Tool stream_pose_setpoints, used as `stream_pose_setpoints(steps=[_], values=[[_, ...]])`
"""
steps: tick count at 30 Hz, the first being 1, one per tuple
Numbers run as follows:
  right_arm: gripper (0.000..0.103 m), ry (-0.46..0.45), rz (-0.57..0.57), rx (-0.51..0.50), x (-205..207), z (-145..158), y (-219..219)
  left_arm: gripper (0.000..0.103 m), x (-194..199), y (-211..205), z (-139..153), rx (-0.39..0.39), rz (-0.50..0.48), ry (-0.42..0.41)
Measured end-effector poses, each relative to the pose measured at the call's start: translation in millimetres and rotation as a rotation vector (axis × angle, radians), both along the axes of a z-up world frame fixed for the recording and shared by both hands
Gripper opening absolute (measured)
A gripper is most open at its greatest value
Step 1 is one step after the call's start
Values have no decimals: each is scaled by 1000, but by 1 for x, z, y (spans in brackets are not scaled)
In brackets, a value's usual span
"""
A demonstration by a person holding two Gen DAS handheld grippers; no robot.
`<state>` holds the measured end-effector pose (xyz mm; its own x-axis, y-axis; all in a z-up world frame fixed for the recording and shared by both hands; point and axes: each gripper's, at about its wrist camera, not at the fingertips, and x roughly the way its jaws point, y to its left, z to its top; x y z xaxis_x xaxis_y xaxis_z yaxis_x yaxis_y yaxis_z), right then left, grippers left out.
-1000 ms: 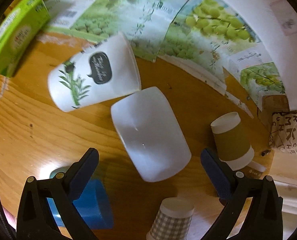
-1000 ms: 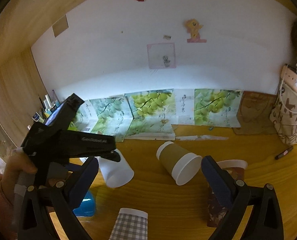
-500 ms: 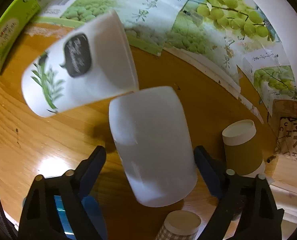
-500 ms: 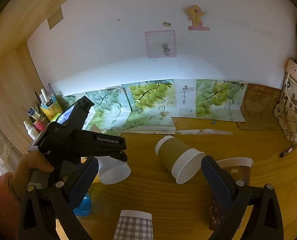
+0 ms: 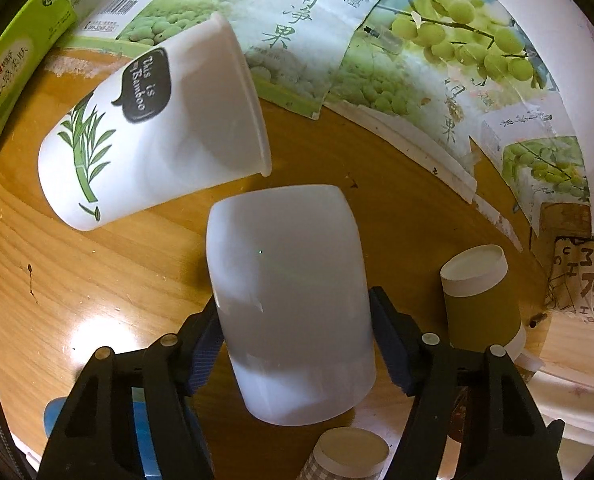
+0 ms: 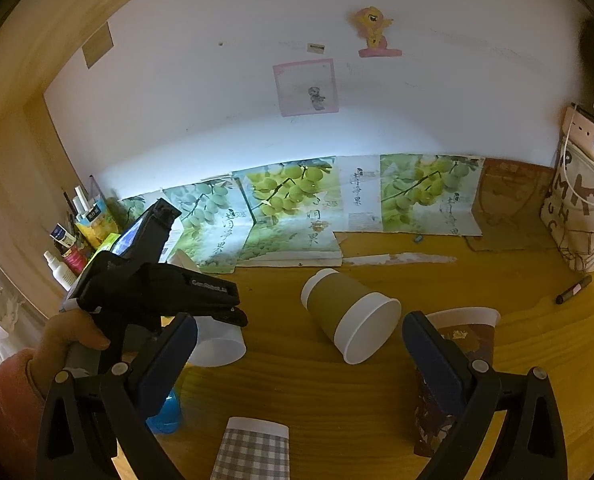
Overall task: Flip cup upright
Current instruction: 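Close the left tool around the body of the white plastic cup, then lift the white cup with the left tool and turn it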
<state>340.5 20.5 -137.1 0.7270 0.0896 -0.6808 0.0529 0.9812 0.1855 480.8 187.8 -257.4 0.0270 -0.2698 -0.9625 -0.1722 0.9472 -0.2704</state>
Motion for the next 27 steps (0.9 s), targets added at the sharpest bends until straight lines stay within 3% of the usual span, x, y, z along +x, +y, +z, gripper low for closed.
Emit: stream_pose_setpoints(steps=[9,27], values=[[103,-28,-12,-1,-10,10,-1,68,-11,5,25,6,-27,-65],[103,-159,-66,-29,-76,46,0,64,-64,-27,111,7,-242,-287]])
